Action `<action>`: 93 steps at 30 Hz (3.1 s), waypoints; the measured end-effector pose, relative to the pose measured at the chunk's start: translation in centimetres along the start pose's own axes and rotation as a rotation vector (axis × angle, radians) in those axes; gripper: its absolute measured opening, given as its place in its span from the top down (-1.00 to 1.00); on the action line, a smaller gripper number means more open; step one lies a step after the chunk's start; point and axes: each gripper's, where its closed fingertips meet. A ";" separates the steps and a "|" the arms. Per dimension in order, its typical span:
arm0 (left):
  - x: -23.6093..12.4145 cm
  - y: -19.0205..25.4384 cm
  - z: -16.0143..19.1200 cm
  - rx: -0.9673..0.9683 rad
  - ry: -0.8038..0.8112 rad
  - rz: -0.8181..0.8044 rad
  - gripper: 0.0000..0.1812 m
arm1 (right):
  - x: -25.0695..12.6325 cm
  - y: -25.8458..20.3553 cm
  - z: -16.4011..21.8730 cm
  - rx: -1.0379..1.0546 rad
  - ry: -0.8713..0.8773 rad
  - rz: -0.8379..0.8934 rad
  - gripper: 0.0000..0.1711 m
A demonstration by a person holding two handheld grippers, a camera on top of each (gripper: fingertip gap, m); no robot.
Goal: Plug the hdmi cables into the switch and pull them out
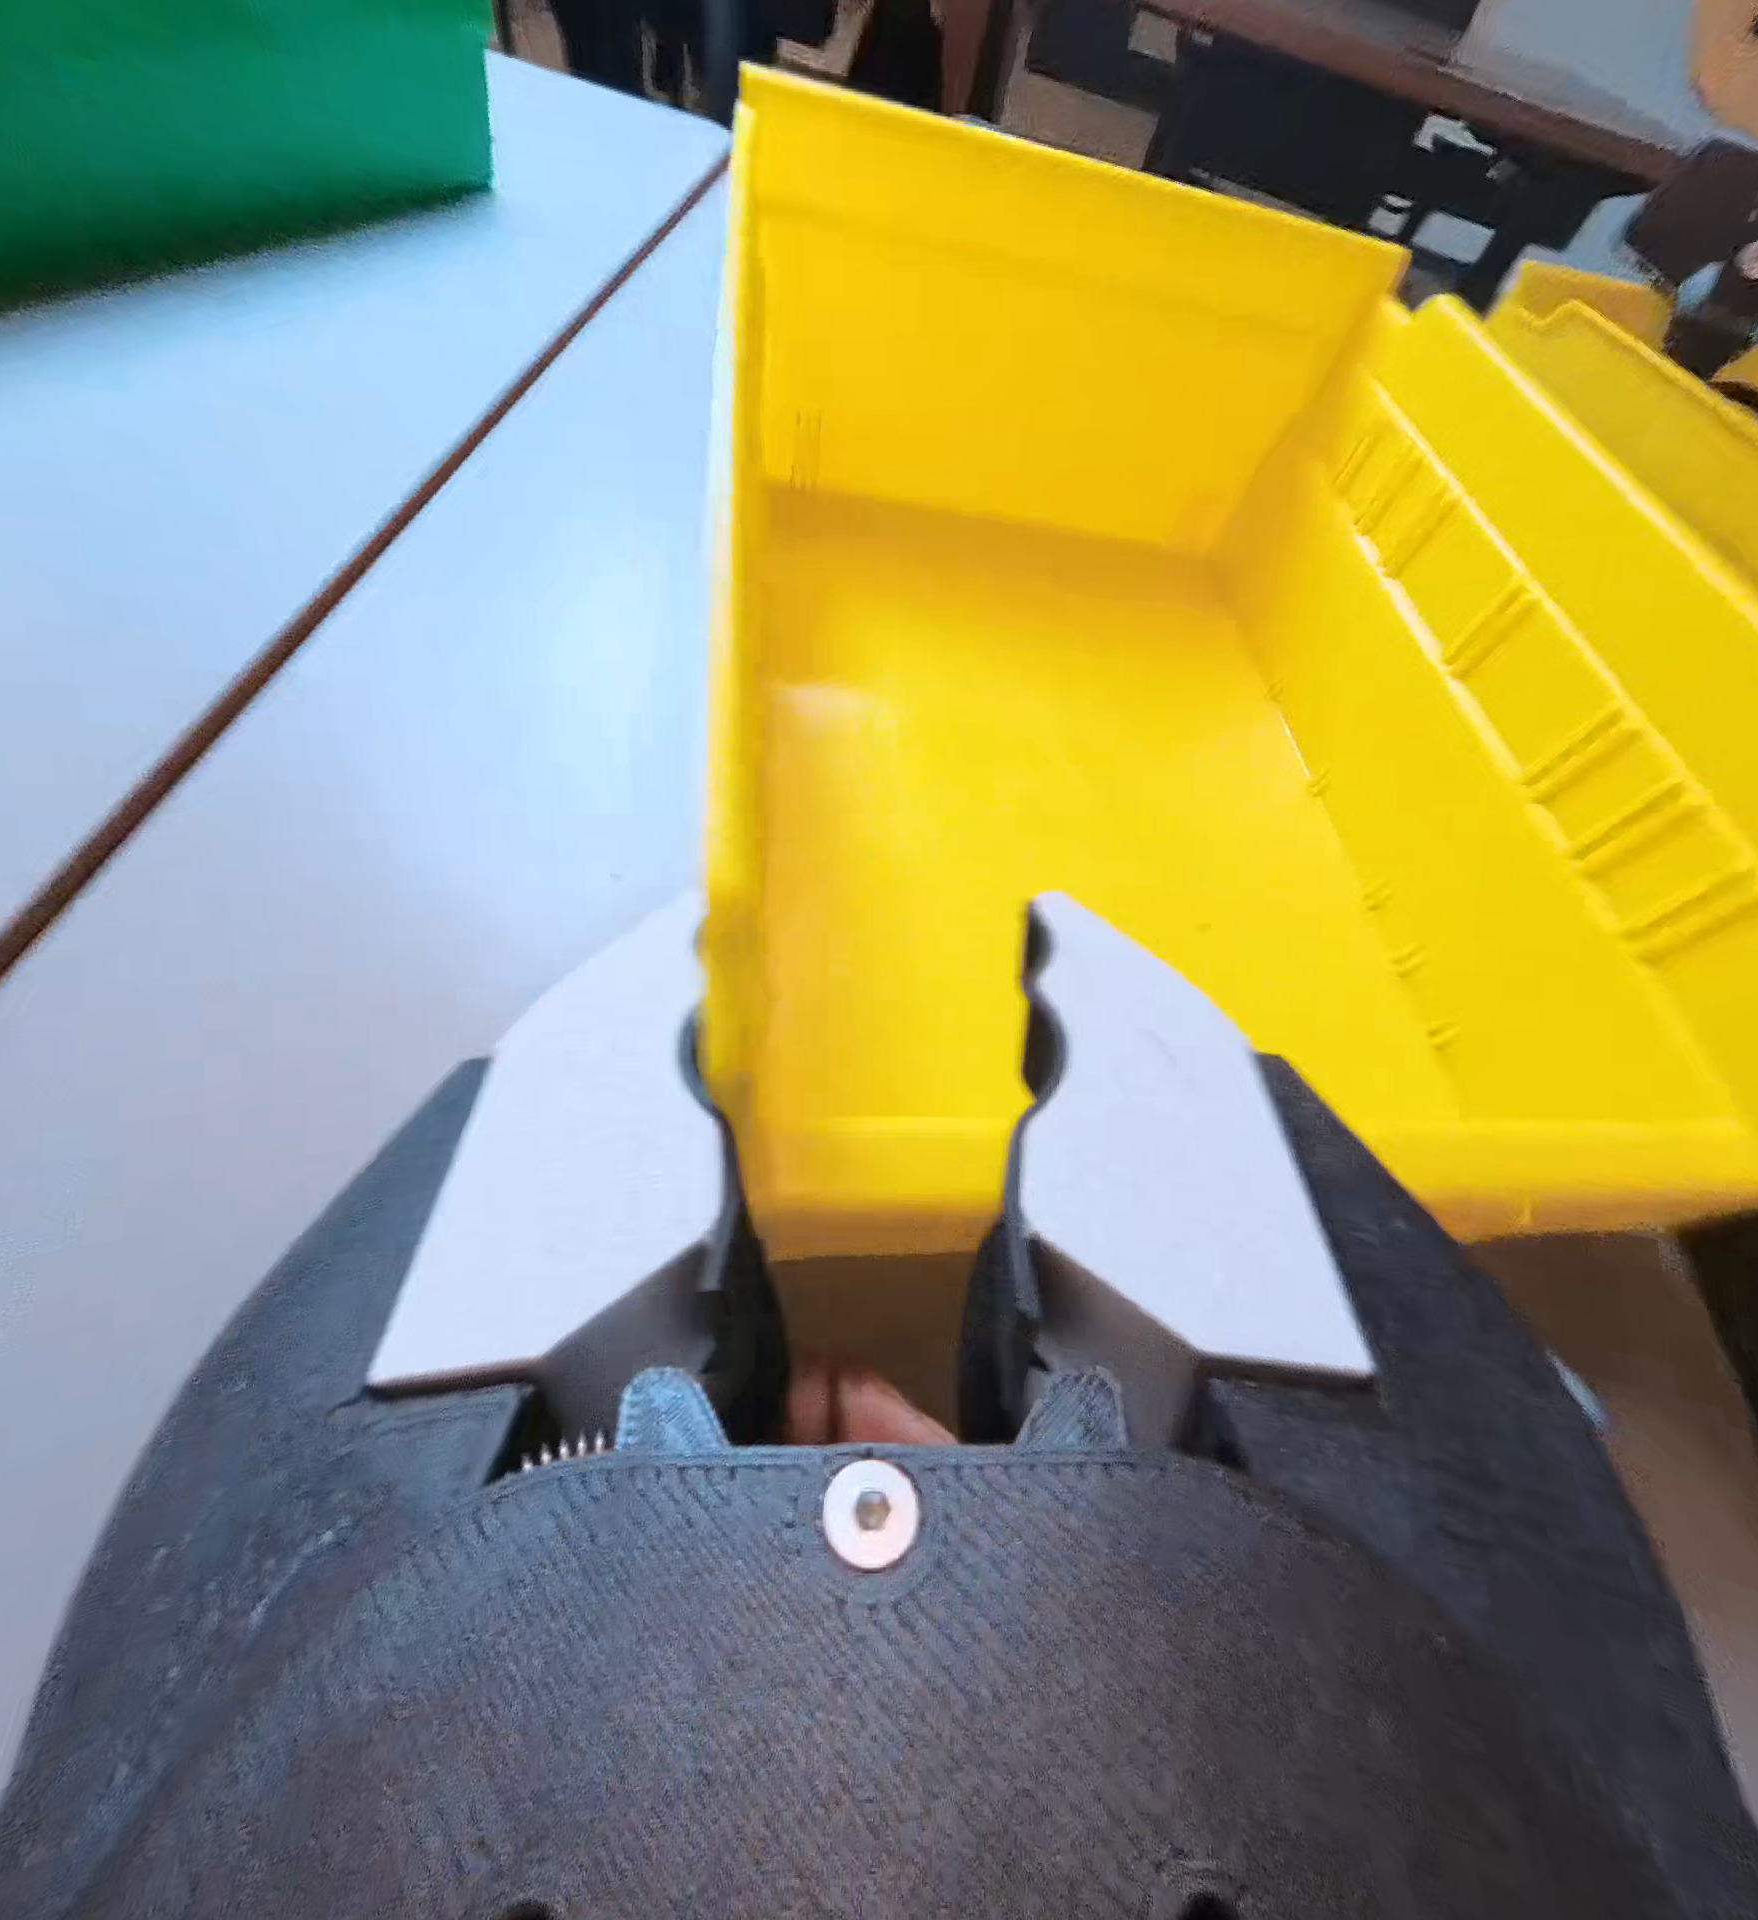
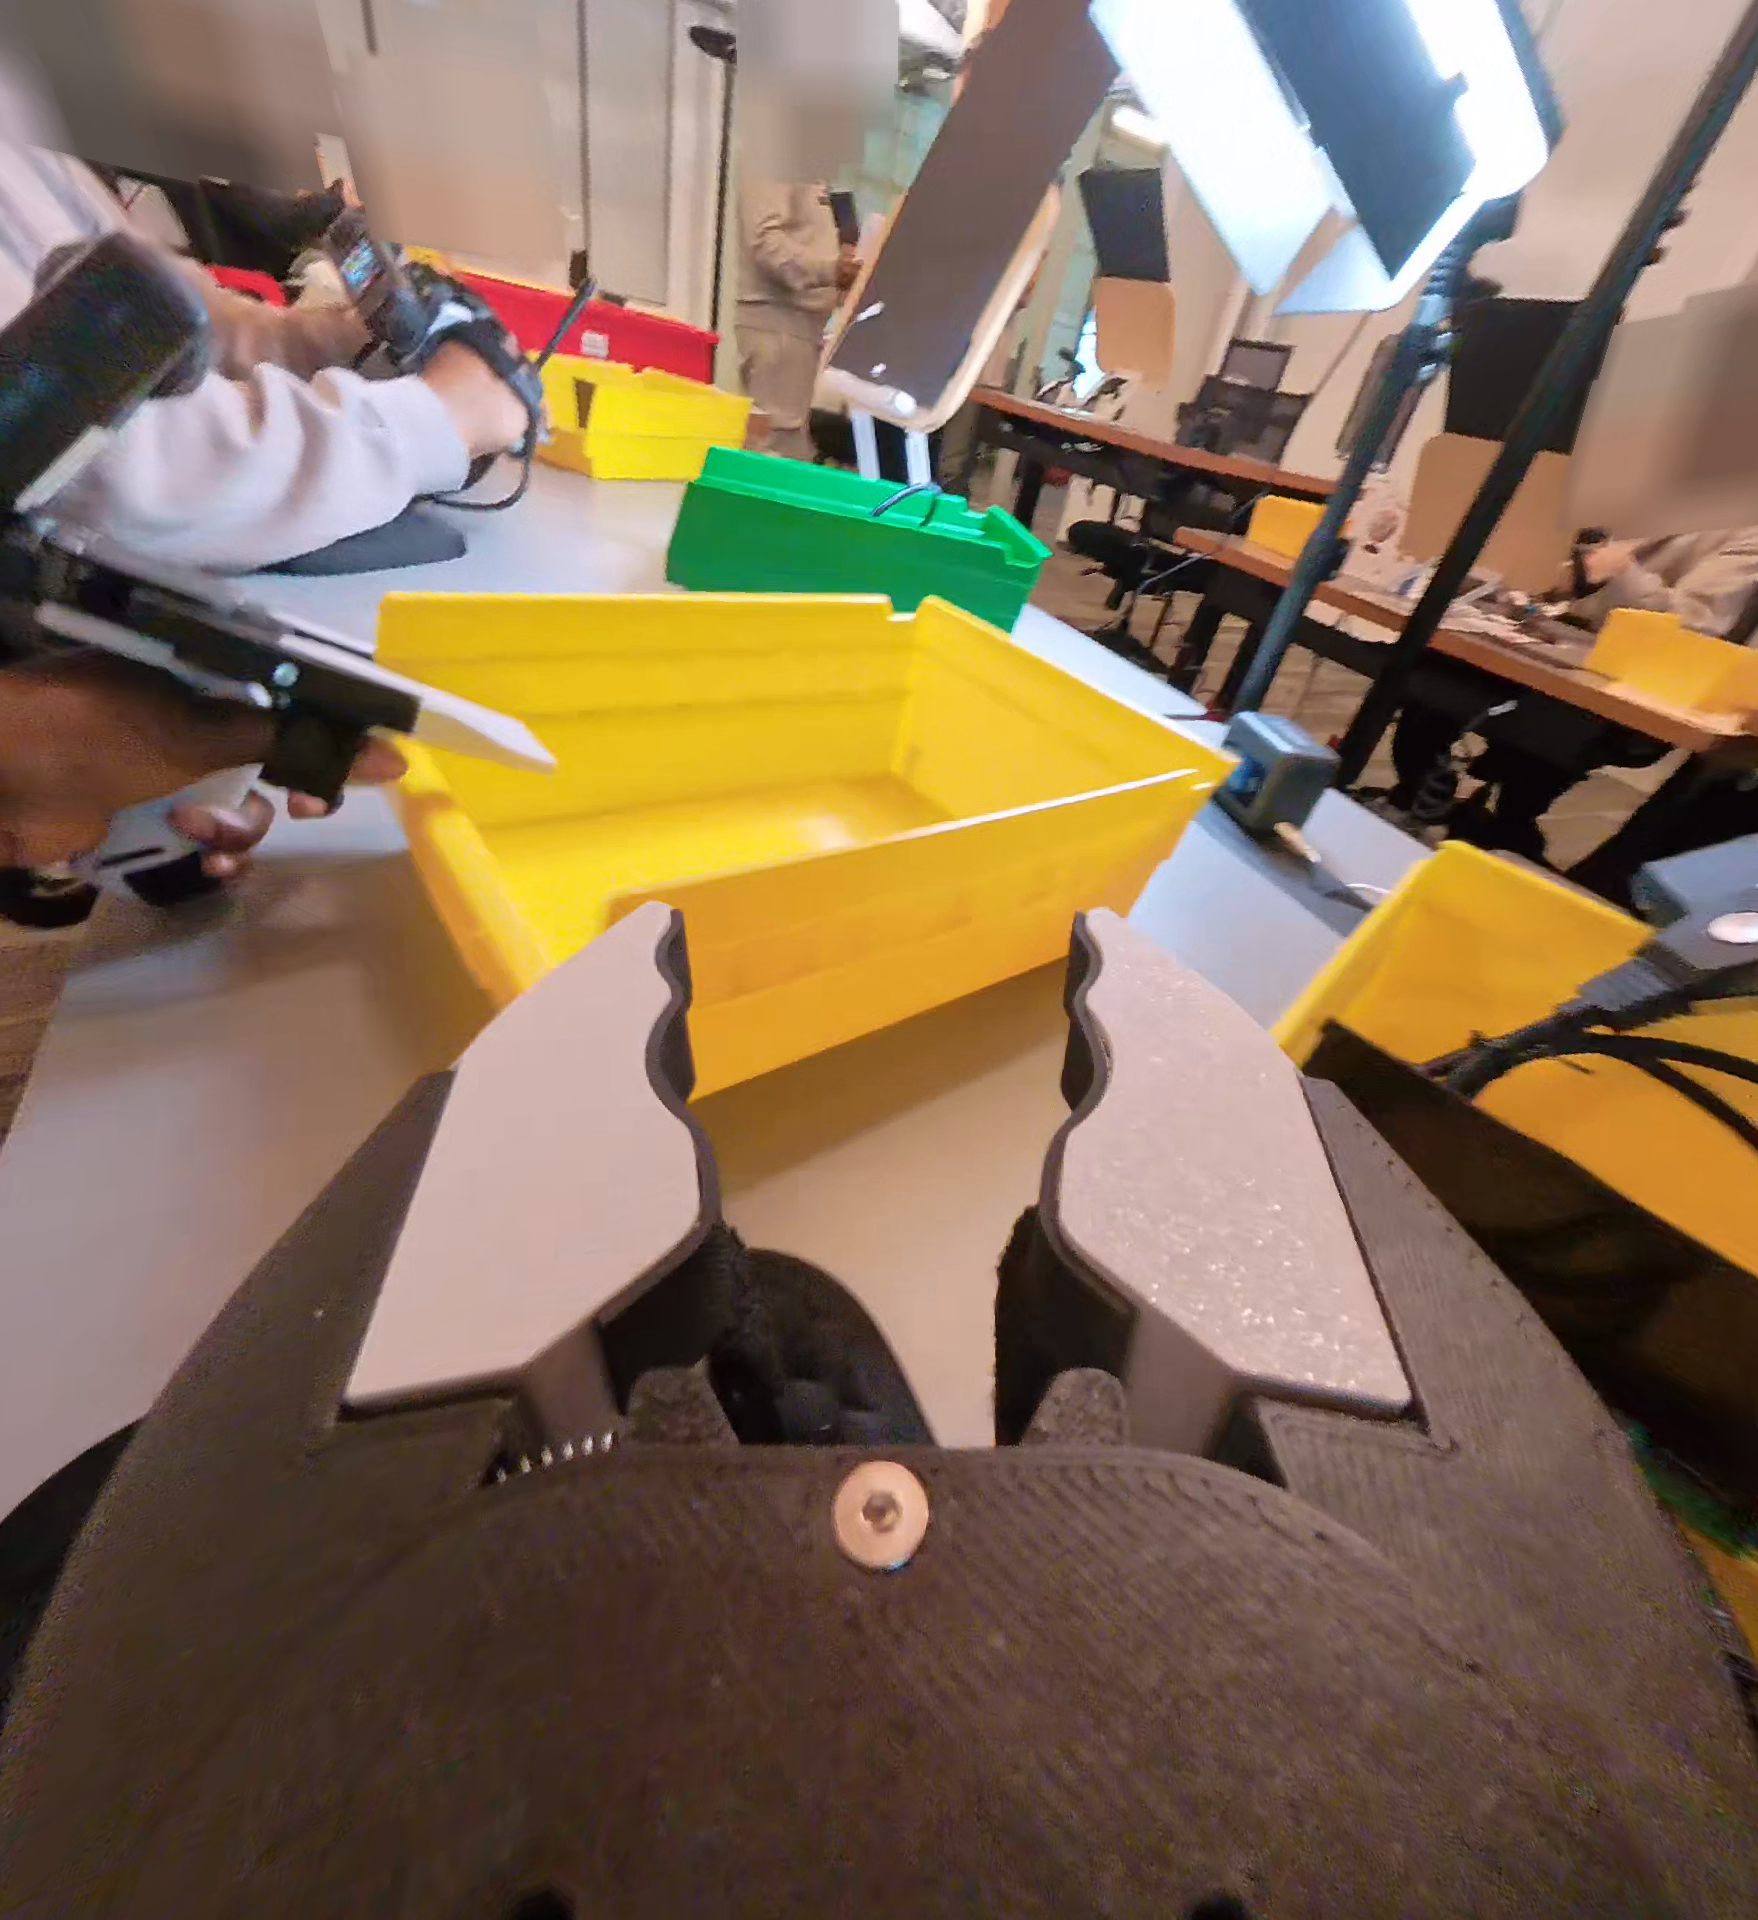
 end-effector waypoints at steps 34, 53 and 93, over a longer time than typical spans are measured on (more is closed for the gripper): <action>-6.7 29.4 -6.9 0.208 0.694 0.391 0.89 | -17.1 11.8 -6.2 -0.521 -0.020 0.675 0.88; 6.3 57.0 14.0 0.445 0.103 0.722 0.86 | -43.7 20.0 13.9 -0.164 -0.616 0.972 0.87; 10.5 22.9 10.2 1.492 -0.365 0.027 0.61 | -40.6 16.3 24.1 -0.484 -1.290 0.222 0.61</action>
Point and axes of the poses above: each gripper's, where its closed fingertips meet, x out along the fingers, z out of its underside, y = z × x across the jaws, and after that the axes turned 13 degrees about -x, right-handed
